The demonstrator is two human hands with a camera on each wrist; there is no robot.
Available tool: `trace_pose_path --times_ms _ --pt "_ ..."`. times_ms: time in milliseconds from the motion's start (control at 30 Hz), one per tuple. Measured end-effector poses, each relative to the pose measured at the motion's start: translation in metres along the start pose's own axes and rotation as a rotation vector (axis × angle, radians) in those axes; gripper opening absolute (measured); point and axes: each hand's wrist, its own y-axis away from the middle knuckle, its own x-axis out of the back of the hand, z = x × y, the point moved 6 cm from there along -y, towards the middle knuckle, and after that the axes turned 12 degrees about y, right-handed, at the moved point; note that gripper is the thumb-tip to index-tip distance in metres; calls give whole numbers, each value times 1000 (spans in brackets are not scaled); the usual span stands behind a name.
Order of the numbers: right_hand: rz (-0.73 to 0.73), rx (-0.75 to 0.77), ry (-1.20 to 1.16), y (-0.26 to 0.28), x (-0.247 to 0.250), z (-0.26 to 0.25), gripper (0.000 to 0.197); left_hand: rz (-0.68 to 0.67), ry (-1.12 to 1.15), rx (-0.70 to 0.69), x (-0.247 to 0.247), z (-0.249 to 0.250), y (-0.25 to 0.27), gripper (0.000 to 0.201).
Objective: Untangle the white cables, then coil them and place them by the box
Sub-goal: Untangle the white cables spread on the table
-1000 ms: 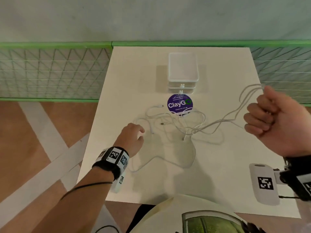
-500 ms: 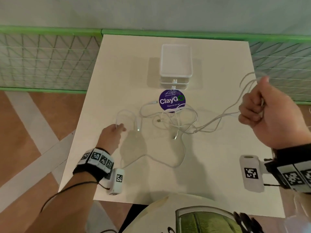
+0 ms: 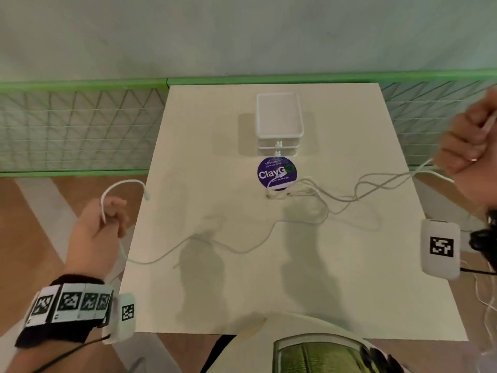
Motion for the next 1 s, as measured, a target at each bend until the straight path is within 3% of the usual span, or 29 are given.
trace_pose_path --times_ms 67,167,300,400,467,600,767,900,1000 --pt "25 -29 23 -1 -23 12 37 -92 35 -45 -10 16 8 35" --pt "-17 -61 104 9 -58 25 37 -236 116 -154 -28 50 22 37" --pt "-203 15 233 32 -125 31 36 -511 260 -361 -57 119 47 6" --pt "-316 58 303 43 -174 39 35 -655 323 -413 -77 149 60 40" --pt "-386 83 347 52 -201 41 34 -698 308 -460 -89 167 68 52" --pt "-524 38 328 66 -226 42 36 -674 212 -560 -94 185 68 55" --pt "-710 -90 342 82 -234 50 40 -556 309 -524 -92 192 49 53" --pt "-764 -95 250 85 -234 49 37 -506 334 -435 -102 183 36 47" --pt "-715 -39 303 79 -233 50 32 -498 343 -422 -112 177 31 35"
